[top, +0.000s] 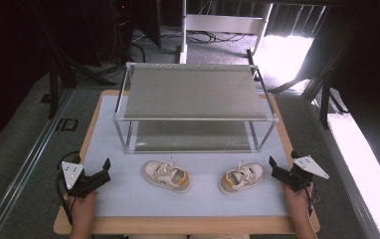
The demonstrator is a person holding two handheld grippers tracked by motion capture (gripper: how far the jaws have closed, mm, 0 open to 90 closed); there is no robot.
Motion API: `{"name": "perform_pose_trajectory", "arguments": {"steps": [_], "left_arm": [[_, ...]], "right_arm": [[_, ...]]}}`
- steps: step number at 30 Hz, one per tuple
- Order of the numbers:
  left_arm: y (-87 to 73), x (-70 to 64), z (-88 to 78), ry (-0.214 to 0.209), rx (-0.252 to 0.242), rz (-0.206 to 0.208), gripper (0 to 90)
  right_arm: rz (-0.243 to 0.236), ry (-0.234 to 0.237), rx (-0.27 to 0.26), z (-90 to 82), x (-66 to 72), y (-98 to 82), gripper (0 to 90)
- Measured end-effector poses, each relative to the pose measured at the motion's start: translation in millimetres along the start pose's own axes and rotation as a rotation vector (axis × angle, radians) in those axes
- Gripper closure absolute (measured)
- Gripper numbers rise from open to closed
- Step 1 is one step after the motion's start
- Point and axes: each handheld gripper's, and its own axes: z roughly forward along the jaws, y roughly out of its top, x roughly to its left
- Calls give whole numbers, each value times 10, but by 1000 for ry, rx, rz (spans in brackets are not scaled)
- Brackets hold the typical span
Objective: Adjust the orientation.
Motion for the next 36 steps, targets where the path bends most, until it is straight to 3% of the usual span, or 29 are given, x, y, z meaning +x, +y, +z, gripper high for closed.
{"name": "perform_pose_trajectory", "arguments": {"steps": [3,4,5,8,12,16,20,23,27,29,36], "left_arm": [[3,30,8,-24,12,-19,0],[5,64,8,-93,13,-31,0],[4,73,3,-106,13,-39,0],[25,75,37,-144,85,-36,0],[60,68,53,-157,157,-22,0],[144,106,54,-184,226,-44,0],[242,89,58,-244,313,-11,0],[328,34,62,-250,396,38,0],[449,-36,42,-271,462,88,0],[501,-61,36,-269,487,95,0],[723,-194,-1,-339,549,106,9]], "right_arm": [[2,0,3,4,-4,1,133],[5,2,6,8,-9,2,134],[9,3,11,13,-13,4,136],[11,3,14,15,-14,6,136],[16,-4,16,16,-16,6,138],[16,-1,18,20,-15,7,141],[15,-1,17,18,-15,6,141],[20,-1,6,6,-19,2,141],[20,-4,11,10,-21,3,141],[16,-6,13,12,-19,4,141],[11,-1,16,16,-10,6,141]]}}
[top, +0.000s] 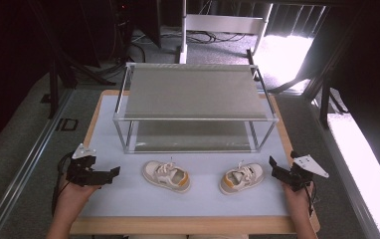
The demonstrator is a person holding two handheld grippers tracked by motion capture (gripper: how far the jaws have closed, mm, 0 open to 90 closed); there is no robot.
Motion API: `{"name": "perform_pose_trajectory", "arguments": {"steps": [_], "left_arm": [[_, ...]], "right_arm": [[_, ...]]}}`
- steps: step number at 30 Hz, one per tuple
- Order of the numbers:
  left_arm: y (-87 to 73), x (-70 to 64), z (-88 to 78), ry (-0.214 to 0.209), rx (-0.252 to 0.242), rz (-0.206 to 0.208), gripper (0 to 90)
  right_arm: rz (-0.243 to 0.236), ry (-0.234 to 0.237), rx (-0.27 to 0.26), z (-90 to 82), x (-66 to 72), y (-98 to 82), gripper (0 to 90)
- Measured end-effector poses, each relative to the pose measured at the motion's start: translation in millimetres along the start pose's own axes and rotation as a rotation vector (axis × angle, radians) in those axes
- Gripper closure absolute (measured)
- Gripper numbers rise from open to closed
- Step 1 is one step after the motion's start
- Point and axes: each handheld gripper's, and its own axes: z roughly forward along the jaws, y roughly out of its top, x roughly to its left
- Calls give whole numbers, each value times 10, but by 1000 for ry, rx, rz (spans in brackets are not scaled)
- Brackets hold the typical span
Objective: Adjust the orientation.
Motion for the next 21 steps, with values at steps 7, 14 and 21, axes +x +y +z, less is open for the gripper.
{"name": "perform_pose_trajectory", "arguments": {"steps": [7,14,21], "left_arm": [[175,-211,-12,-24,150,74,9],[228,-375,37,-69,253,142,9],[303,-559,75,-104,312,214,9]], "right_arm": [[-1,-3,3,2,3,1,142],[-1,-4,5,6,5,1,142],[-2,-4,7,7,6,2,158]]}}
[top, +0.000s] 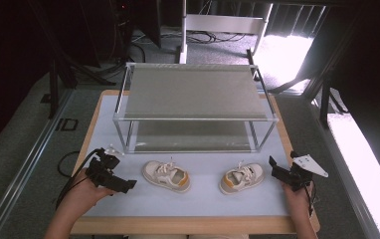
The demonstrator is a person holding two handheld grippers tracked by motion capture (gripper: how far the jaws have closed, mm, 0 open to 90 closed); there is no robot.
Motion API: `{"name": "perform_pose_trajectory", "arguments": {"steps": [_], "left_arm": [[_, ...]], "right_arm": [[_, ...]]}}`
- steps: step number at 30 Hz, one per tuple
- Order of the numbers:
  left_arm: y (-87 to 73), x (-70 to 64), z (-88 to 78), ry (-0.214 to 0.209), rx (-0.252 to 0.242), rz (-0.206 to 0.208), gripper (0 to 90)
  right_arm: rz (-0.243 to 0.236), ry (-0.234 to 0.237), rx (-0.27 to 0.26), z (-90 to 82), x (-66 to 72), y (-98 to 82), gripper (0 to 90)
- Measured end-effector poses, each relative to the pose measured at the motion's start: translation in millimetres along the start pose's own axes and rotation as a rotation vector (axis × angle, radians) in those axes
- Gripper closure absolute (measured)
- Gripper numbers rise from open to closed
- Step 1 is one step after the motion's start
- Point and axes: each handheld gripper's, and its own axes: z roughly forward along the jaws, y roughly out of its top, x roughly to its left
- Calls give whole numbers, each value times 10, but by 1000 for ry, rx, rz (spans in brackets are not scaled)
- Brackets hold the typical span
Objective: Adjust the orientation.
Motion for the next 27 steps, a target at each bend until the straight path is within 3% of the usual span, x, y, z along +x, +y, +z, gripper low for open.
{"name": "perform_pose_trajectory", "arguments": {"steps": [9,27], "left_arm": [[190,-171,14,-17,101,85,9],[530,-599,122,-97,168,204,9]], "right_arm": [[3,1,1,2,-5,1,159],[15,3,1,0,-16,0,159]]}}
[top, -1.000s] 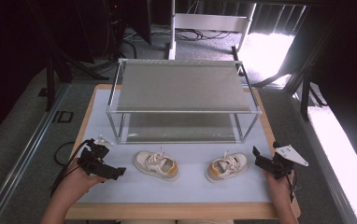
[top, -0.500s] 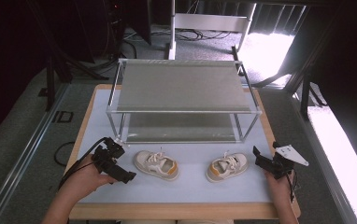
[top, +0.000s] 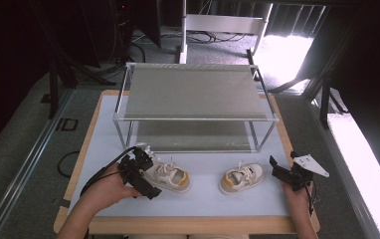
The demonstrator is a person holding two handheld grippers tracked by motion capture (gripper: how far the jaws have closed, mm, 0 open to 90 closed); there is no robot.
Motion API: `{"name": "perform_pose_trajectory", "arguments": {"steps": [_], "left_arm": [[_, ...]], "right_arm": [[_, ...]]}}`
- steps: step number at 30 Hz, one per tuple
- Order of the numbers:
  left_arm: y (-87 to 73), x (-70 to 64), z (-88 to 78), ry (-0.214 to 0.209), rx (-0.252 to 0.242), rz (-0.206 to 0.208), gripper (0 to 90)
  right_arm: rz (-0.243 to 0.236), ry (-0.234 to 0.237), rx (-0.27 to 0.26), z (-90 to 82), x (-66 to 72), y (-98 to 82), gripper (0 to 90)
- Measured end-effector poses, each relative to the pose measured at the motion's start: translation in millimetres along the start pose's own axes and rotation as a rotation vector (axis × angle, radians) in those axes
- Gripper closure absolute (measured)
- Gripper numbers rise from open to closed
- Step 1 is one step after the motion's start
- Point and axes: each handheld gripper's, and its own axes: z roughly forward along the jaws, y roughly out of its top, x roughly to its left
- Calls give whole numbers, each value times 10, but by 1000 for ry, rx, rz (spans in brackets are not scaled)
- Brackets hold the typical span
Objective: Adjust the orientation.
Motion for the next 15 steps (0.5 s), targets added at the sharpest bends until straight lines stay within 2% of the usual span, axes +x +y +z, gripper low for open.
{"name": "perform_pose_trajectory", "arguments": {"steps": [5,15], "left_arm": [[108,-61,-10,-29,-20,8,9],[367,-250,136,-73,21,71,9]], "right_arm": [[-1,0,-4,-2,-2,-1,159],[-1,-1,-7,-4,-3,-3,158]]}}
